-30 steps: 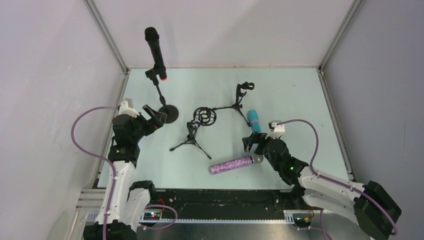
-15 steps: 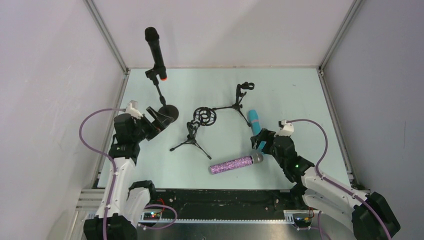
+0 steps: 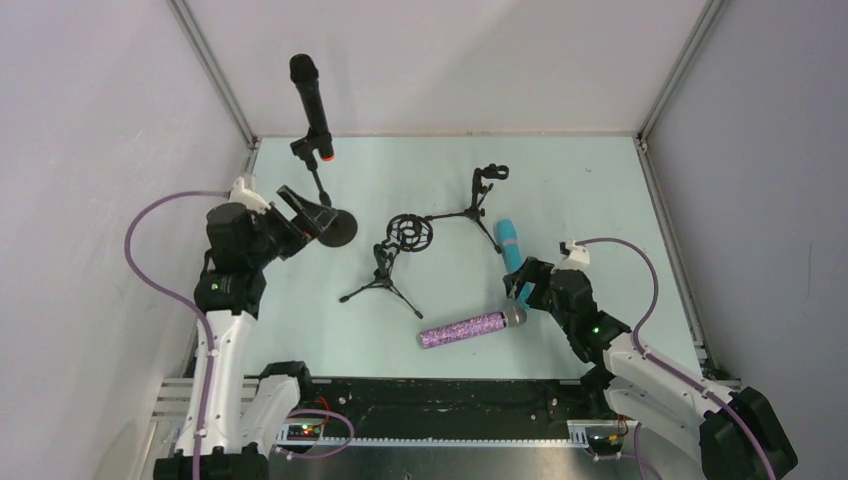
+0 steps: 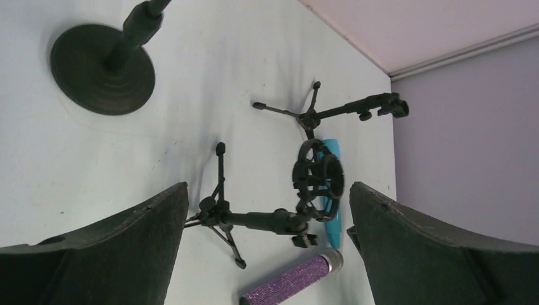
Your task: Attach the microphones to the stand
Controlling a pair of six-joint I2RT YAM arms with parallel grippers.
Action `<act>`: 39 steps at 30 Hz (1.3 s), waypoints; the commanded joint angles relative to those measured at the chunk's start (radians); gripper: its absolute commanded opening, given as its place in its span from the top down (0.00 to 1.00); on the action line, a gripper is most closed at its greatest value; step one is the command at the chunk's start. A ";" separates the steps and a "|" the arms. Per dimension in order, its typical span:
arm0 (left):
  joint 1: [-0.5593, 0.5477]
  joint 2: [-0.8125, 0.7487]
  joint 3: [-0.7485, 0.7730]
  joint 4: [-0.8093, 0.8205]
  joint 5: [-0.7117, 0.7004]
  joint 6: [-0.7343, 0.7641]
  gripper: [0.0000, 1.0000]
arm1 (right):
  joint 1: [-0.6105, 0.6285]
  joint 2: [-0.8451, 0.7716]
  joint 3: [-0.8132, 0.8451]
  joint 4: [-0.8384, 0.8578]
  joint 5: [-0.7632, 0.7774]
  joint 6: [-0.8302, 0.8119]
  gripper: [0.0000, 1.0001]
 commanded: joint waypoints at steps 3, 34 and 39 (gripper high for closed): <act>-0.181 0.087 0.227 -0.178 -0.182 0.123 0.00 | -0.027 -0.005 0.038 -0.006 -0.023 0.015 0.00; -1.153 0.545 0.617 -0.258 -0.611 0.677 0.00 | -0.098 -0.030 0.037 -0.090 -0.067 0.029 0.00; -1.221 0.610 0.542 -0.231 -0.503 0.763 0.00 | -0.107 -0.042 0.035 -0.118 -0.069 0.025 0.00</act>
